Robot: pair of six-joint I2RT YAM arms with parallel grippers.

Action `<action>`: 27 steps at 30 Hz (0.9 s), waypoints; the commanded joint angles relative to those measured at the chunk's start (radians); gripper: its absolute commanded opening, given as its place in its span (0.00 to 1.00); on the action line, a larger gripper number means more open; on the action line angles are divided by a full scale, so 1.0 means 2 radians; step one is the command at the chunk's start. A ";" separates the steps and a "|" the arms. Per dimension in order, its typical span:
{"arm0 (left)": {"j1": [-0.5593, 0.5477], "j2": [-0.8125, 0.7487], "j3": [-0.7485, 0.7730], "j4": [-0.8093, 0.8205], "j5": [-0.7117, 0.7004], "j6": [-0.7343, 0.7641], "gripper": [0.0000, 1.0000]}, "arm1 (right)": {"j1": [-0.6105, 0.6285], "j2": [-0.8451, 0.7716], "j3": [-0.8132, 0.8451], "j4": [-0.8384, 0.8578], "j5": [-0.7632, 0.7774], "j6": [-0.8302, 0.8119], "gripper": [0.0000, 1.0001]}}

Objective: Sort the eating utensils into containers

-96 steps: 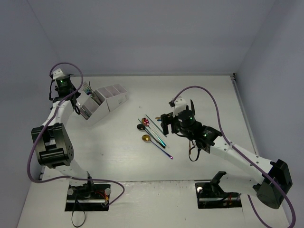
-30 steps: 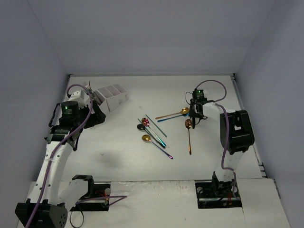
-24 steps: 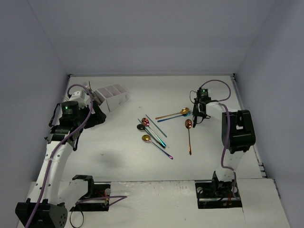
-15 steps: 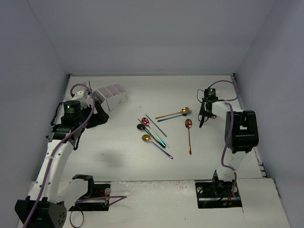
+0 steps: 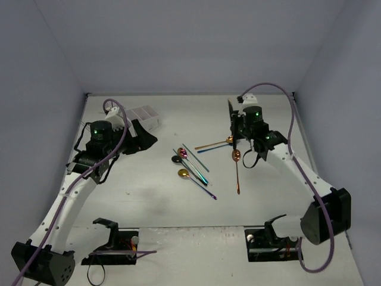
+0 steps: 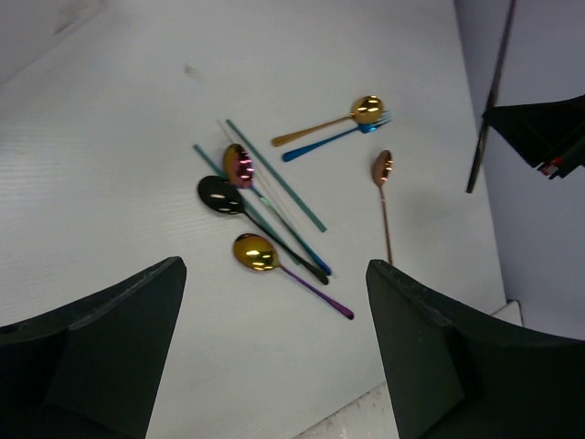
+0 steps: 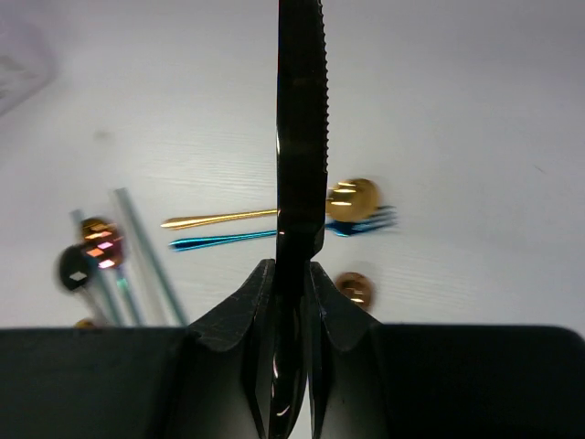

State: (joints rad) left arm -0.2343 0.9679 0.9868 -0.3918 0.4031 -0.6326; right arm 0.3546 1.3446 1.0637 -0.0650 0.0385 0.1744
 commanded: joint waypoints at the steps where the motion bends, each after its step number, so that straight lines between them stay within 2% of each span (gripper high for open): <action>1: -0.061 0.024 0.038 0.106 -0.003 -0.047 0.77 | 0.082 -0.040 0.009 0.019 -0.050 -0.027 0.00; 6: -0.124 0.063 0.054 0.146 -0.053 -0.050 0.77 | 0.163 -0.052 0.006 0.053 -0.077 -0.024 0.00; 9: -0.149 0.084 0.062 0.153 -0.078 -0.050 0.77 | 0.191 -0.053 0.002 0.077 -0.085 -0.015 0.00; 14: -0.166 0.107 0.057 0.161 -0.102 -0.065 0.77 | 0.227 -0.048 0.001 0.106 -0.086 -0.007 0.00; 18: -0.170 0.114 0.040 0.209 -0.107 -0.086 0.74 | 0.236 -0.045 0.001 0.122 -0.097 -0.002 0.00; 25: -0.171 0.120 0.030 0.238 -0.109 -0.102 0.48 | 0.238 -0.044 -0.014 0.158 -0.112 0.016 0.00; 27: -0.171 0.117 0.025 0.245 -0.111 -0.105 0.34 | 0.238 -0.041 -0.016 0.164 -0.114 0.018 0.00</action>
State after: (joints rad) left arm -0.5697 1.2213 1.0439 -0.0266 0.1990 -0.8102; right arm 0.8263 1.2715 1.0340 0.1199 -0.1598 0.1854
